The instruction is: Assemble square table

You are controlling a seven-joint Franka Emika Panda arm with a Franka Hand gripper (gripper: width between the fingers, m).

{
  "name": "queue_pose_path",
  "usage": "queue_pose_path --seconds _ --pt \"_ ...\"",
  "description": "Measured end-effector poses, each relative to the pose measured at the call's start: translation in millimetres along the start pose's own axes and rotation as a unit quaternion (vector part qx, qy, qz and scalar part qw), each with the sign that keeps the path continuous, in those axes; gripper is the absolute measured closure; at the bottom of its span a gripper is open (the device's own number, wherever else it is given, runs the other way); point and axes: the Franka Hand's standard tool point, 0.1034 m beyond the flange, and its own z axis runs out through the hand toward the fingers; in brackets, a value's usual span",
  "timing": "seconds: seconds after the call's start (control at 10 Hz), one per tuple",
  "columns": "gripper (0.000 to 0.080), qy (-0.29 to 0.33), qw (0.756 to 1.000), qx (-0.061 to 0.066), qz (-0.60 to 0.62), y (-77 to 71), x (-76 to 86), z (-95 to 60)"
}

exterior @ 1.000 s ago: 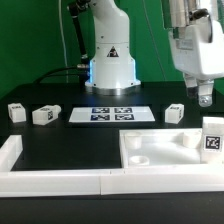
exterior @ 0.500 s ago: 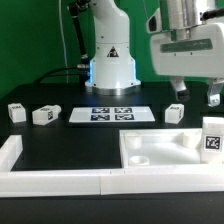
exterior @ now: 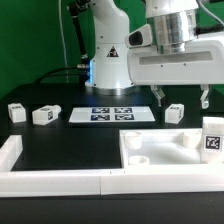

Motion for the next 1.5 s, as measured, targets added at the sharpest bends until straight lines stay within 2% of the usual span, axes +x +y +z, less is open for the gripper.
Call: queue_pose_path --seconds 0.2,0.3,0.4,0.5,0.6,0.7,0.8,1.0,1.1,1.2,1.3,1.5 --pt "0.0150 -0.008 1.000 -0.003 0.007 4.1 1.5 0.0" --pt "0.0150 -0.028 0.999 -0.008 0.014 6.6 -5.6 2.4" --pt "0.0150 -0.102 0.994 -0.018 0.043 13.4 -24.6 6.8" --pt "0.0150 -0.137 0.990 -0.024 0.028 23.8 -34.9 11.1" --pt "0.0150 -0.173 0.984 -0.045 0.012 40.7 -54.5 17.0" --pt "0.0150 -0.201 0.977 -0.074 -0.012 50.8 -66.8 19.6" --pt "0.0150 -0.226 0.971 -0.073 -0.005 51.2 -62.3 18.5" --pt "0.0150 -0.288 0.954 -0.085 0.011 59.7 -57.8 19.7" --pt "0.0150 -0.313 0.946 -0.086 0.002 63.1 -57.9 22.3" --pt "0.0150 -0.324 0.942 -0.086 -0.036 63.2 -68.7 28.3" --pt "0.0150 -0.330 0.938 -0.094 -0.054 59.1 -78.9 29.7" --pt "0.0150 -0.328 0.939 -0.092 -0.046 63.0 -72.8 28.9"
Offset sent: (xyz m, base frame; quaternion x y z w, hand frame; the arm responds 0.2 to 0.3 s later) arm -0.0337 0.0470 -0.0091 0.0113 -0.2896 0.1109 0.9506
